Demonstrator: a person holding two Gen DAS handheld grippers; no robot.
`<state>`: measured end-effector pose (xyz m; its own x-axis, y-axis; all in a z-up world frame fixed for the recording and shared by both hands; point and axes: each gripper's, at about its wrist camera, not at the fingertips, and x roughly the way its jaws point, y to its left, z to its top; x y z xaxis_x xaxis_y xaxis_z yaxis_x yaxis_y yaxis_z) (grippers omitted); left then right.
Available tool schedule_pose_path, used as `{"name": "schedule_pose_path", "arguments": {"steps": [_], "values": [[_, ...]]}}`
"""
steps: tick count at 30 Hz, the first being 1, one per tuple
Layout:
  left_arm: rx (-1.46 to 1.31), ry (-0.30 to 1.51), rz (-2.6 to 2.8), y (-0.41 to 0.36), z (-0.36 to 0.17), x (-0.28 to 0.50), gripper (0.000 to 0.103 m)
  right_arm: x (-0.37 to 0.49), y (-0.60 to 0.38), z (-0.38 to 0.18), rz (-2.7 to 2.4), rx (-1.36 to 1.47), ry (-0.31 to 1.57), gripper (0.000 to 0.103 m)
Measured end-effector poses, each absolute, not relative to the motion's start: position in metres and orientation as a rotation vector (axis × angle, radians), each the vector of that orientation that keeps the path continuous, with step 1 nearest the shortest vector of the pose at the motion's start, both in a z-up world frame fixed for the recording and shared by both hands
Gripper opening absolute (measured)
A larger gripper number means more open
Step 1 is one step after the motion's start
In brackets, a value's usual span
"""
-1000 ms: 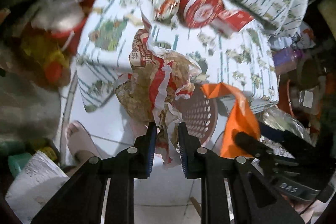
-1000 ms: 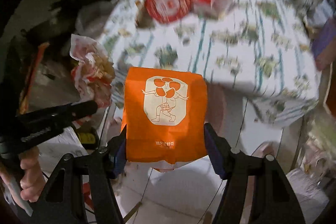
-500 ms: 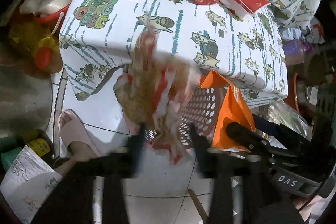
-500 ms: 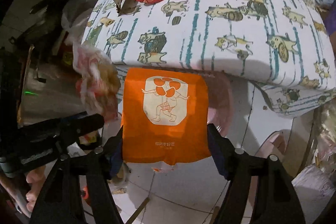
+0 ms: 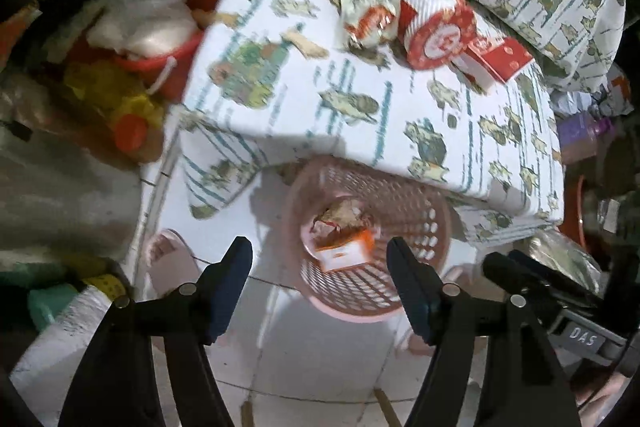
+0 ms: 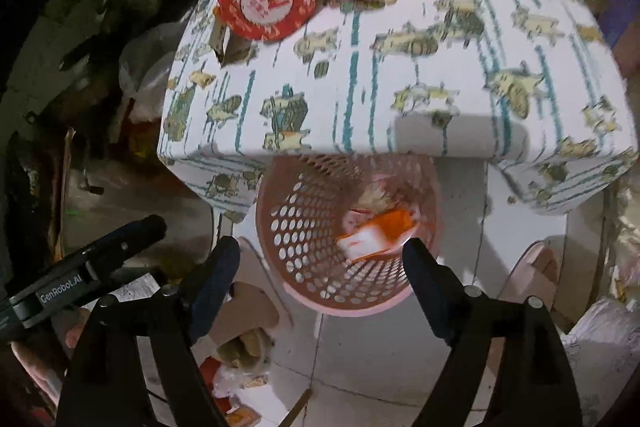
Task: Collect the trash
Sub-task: 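Move both tools back up toward the remaining trash on the seat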
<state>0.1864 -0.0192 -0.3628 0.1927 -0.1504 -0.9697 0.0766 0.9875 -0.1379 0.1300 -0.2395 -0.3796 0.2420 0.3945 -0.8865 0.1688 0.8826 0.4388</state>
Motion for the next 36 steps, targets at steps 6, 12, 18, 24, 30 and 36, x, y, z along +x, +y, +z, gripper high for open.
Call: {"name": "schedule_pose_path", "arguments": {"steps": [6,12,18,24,30,36], "values": [[-0.02,1.277,-0.116,-0.012,-0.337,0.183,0.075,0.131,-0.236,-0.349,0.138,0.408,1.213,0.083],[0.015,1.169,-0.06,-0.003,-0.31,0.18,0.081,0.131,-0.229,-0.319,0.129,0.318,1.087,0.085],[0.05,1.033,-0.006,0.006,-0.283,0.175,0.084,0.125,-0.217,-0.294,0.092,0.196,0.959,0.089],[0.026,0.903,0.003,0.019,-0.256,0.167,0.087,0.121,-0.212,-0.272,0.079,0.11,0.864,0.091],[0.056,0.808,0.04,0.026,-0.231,0.154,0.088,0.118,-0.217,-0.255,0.035,0.082,0.813,0.092],[0.07,0.724,0.013,0.026,-0.196,0.14,0.09,0.114,-0.214,-0.217,0.026,0.021,0.733,0.092]]}}
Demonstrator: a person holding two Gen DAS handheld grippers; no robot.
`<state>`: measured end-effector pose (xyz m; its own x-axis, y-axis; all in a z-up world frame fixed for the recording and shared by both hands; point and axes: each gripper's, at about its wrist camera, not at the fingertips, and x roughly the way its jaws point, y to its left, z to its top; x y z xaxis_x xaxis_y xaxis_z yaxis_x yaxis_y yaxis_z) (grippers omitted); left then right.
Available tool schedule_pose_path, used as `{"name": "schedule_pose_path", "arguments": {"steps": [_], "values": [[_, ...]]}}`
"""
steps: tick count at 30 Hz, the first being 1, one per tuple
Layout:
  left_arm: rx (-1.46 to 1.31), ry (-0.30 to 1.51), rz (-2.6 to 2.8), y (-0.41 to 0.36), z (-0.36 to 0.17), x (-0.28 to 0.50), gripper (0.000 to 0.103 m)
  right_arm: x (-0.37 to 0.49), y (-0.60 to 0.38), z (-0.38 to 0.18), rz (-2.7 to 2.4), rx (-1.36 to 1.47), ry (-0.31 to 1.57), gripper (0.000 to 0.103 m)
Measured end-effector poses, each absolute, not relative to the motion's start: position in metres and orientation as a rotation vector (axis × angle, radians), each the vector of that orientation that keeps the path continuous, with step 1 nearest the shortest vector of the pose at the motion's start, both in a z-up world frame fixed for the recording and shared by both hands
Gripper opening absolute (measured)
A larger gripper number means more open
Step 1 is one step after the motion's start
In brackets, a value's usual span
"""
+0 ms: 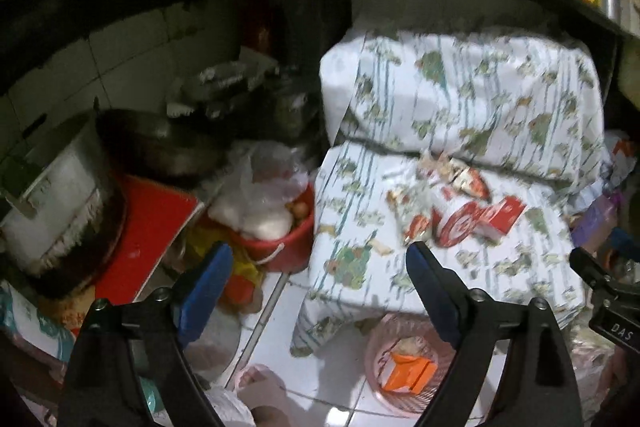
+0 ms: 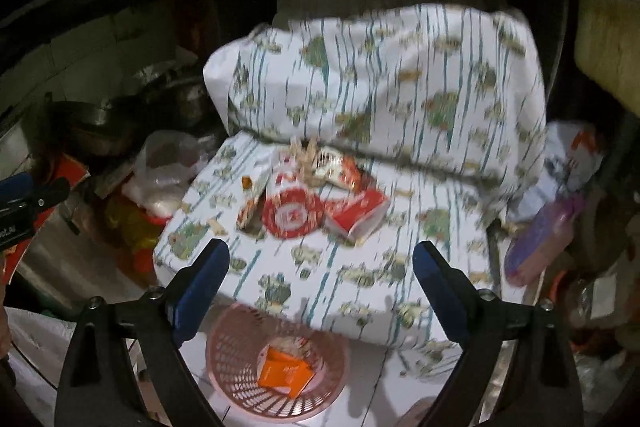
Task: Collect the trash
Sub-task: 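Move both tools back up toward the remaining trash on the seat, then grasp the red wrapper with the right tool while the left tool grasps a paper scrap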
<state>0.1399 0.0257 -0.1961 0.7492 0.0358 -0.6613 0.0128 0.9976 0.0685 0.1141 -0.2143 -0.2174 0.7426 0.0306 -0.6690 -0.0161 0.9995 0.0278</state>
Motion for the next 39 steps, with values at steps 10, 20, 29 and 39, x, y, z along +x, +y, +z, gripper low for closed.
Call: {"name": "schedule_pose_path", "arguments": {"steps": [10,20,29,39], "values": [[0.015,0.574,0.013,0.023,-0.117,0.154,0.103,0.13,-0.236,-0.134,0.026,0.122,0.528,0.092],[-0.002,0.496,0.017,0.006,-0.08,0.199,0.103,0.174,-0.255,-0.088,-0.011,0.126,0.448,0.096],[0.119,0.572,0.008,-0.013,-0.133,0.26,0.103,0.225,-0.269,-0.151,-0.12,0.104,0.548,0.102],[0.096,0.752,0.018,-0.009,-0.188,0.314,0.103,0.279,-0.286,-0.204,-0.132,0.11,0.68,0.102]]}}
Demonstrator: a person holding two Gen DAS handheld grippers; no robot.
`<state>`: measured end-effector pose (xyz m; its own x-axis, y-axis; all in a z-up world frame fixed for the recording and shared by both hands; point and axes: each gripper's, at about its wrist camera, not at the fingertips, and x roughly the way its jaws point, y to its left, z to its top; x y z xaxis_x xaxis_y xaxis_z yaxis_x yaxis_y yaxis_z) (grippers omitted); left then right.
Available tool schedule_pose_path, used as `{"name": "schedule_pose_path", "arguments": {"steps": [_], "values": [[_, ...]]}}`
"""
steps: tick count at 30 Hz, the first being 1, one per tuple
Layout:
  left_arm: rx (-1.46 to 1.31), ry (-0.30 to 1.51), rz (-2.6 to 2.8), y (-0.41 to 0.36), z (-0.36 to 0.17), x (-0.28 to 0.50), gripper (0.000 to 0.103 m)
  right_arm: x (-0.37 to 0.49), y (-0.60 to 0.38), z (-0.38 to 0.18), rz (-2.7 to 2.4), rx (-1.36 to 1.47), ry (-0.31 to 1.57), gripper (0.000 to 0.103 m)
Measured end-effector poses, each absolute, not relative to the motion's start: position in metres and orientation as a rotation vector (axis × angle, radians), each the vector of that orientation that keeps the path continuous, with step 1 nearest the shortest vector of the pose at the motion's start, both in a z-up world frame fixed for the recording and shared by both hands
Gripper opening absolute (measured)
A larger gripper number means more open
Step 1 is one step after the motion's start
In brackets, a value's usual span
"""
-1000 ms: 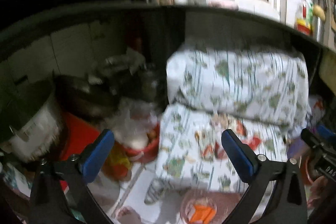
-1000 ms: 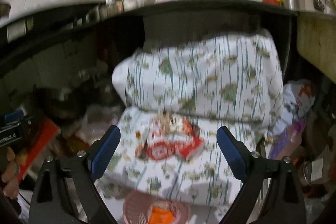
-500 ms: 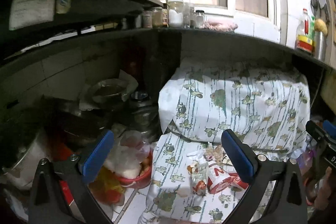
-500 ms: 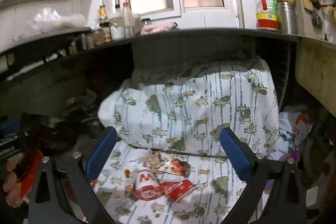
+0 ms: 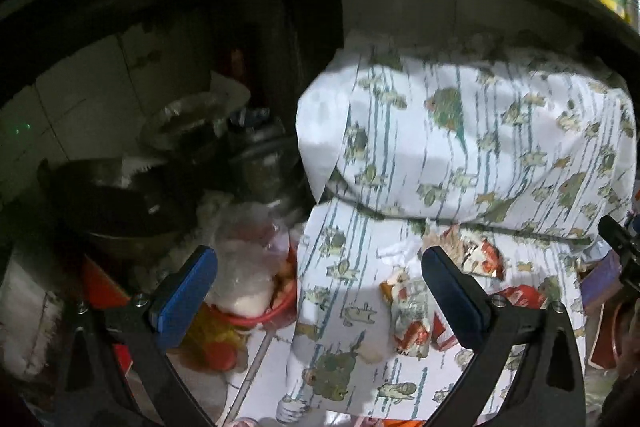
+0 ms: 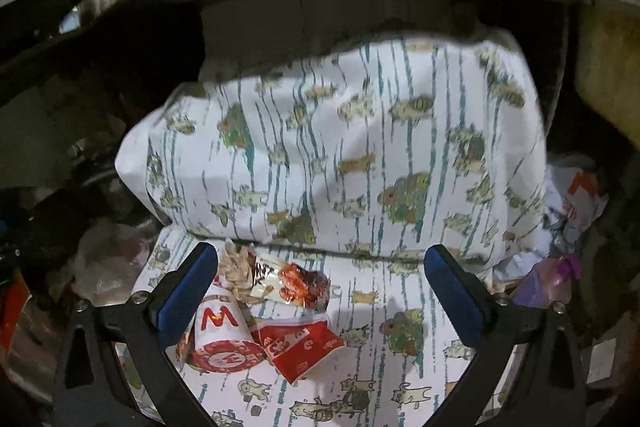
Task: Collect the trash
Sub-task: 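Grasp the red wrapper with the right tool while the left tool grasps a paper scrap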
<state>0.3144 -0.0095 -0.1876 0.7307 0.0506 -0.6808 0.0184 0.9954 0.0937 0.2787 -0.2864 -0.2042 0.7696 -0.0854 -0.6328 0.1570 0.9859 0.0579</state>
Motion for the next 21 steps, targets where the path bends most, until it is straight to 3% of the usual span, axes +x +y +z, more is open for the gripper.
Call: {"name": "schedule_pose_path", "arguments": {"steps": [12,21], "values": [[0.019,1.034,-0.029,-0.01,-0.257,0.368,0.103,0.311,-0.303,-0.259,-0.082,0.29,0.903,0.102],[0.031,1.165,-0.054,-0.023,-0.293,0.378,0.103,0.331,-0.28,-0.317,-0.027,0.11,1.139,0.102]]}}
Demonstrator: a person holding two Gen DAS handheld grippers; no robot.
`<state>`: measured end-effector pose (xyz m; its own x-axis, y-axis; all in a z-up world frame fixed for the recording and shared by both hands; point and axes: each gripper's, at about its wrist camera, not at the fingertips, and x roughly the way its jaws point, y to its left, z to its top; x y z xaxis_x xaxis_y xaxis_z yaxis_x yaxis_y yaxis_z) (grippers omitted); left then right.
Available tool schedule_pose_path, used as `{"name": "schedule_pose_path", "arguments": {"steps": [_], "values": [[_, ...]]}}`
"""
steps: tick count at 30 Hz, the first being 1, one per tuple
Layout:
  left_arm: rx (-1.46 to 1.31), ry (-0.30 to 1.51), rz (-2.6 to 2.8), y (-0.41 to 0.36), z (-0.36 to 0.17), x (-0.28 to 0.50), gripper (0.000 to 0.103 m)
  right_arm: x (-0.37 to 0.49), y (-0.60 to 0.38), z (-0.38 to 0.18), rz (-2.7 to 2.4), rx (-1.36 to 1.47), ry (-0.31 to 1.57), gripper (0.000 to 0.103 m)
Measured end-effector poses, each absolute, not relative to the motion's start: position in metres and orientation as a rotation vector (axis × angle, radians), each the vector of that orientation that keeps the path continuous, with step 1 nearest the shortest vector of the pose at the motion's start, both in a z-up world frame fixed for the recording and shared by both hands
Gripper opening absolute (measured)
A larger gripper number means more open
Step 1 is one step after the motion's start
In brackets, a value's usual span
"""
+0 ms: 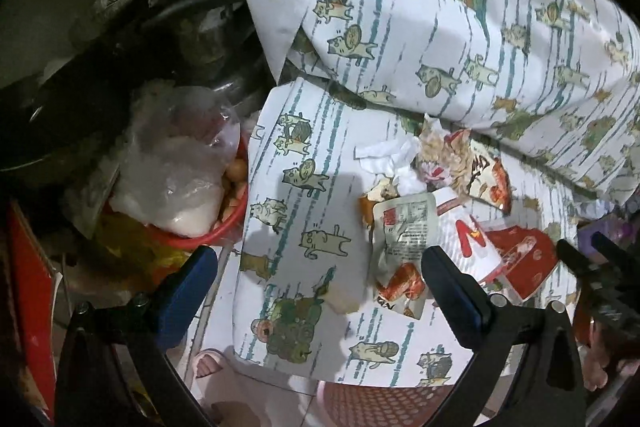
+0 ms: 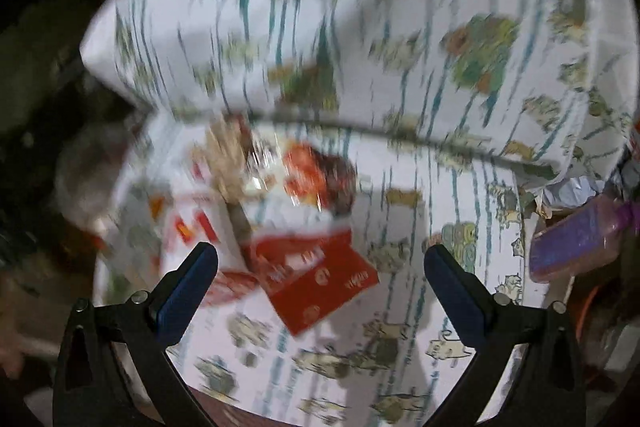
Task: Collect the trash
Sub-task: 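Grasp the red wrapper with the right tool while the left tool grasps a paper scrap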
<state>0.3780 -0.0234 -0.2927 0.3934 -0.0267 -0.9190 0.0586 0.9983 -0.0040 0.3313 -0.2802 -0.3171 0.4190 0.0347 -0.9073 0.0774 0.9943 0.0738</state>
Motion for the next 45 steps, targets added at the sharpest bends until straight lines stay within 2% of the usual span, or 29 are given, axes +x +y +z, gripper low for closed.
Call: {"name": "schedule_pose_path", "arguments": {"steps": [2,6,9,15,21,23,26,27,28,31,34,36,38,40,45], "values": [[0.045,1.168,-0.058,-0.025,-0.294,0.378,0.103,0.334,-0.281,-0.333,-0.034,0.1,1.19,0.102],[0.07,1.183,-0.062,-0.028,-0.3,0.378,0.103,0.338,-0.296,-0.361,-0.011,0.287,1.282,0.102],[0.087,1.2,-0.03,-0.026,-0.307,0.379,0.103,0.339,-0.303,-0.368,-0.038,0.32,1.296,0.102],[0.086,1.345,0.002,-0.022,-0.343,0.379,0.103,0.348,-0.304,-0.353,-0.081,0.13,1.191,0.102],[0.1,1.369,0.02,-0.024,-0.352,0.379,0.103,0.353,-0.269,-0.362,0.024,-0.078,1.243,0.101],[0.079,1.369,0.022,-0.023,-0.35,0.38,0.103,0.353,-0.264,-0.373,0.028,-0.081,1.283,0.094],[0.029,1.383,0.025,-0.018,-0.351,0.382,0.103,0.354,-0.269,-0.392,0.029,-0.009,1.352,0.076],[-0.002,1.388,0.034,-0.015,-0.352,0.382,0.102,0.354,-0.273,-0.395,0.033,0.049,1.368,0.063],[-0.035,1.391,0.045,-0.013,-0.353,0.382,0.1,0.354,-0.277,-0.396,0.036,0.099,1.376,0.049],[-0.173,1.406,0.04,-0.003,-0.353,0.382,0.093,0.354,-0.288,-0.393,0.05,0.205,1.378,0.029],[-0.237,1.445,0.008,-0.003,-0.36,0.385,0.077,0.352,-0.296,-0.382,0.054,0.264,1.354,0.015],[-0.247,1.474,-0.005,-0.006,-0.369,0.386,0.067,0.351,-0.301,-0.371,0.05,0.268,1.33,0.011],[-0.243,1.507,-0.013,-0.01,-0.379,0.387,0.052,0.35,-0.304,-0.359,0.049,0.26,1.308,0.007],[-0.231,1.536,-0.018,-0.014,-0.388,0.388,0.043,0.348,-0.308,-0.351,0.045,0.263,1.293,0.005],[-0.203,1.562,-0.033,-0.026,-0.406,0.388,0.04,0.344,-0.32,-0.344,0.039,0.28,1.267,0.004]]}}
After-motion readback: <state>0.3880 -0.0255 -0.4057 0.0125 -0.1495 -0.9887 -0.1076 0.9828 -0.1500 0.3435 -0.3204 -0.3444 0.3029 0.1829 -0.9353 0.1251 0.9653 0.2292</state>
